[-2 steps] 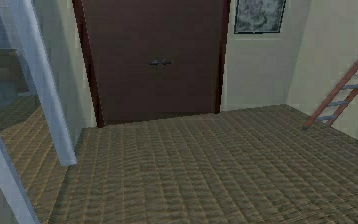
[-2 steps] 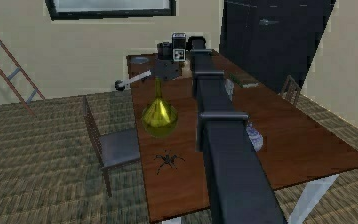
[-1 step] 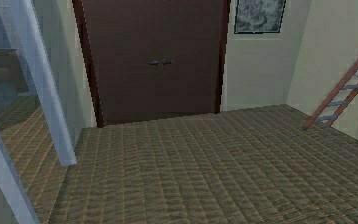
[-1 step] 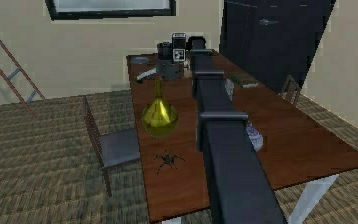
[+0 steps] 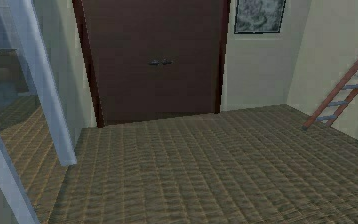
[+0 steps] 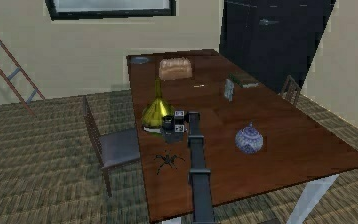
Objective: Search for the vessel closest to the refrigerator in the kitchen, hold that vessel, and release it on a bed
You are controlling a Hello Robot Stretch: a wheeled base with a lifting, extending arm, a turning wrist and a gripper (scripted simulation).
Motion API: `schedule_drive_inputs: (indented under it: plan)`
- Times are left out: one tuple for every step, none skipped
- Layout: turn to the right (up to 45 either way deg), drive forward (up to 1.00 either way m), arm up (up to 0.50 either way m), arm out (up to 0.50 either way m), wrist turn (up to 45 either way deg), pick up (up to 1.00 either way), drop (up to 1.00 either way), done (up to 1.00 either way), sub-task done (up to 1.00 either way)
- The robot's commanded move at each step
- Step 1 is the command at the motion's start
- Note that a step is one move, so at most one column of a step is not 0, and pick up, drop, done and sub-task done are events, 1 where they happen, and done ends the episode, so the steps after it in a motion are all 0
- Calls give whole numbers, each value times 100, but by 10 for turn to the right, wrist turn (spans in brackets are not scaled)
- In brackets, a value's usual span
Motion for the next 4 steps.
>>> schedule_drive_inputs:
  plan:
    - [0,0,0,0,0,100,0,0,0]
    - [0,0,10,0,0,0,0,0,0]
    - [0,0,14,0,0,0,0,0,0]
    - [0,0,0,0,-450,0,0,0,0]
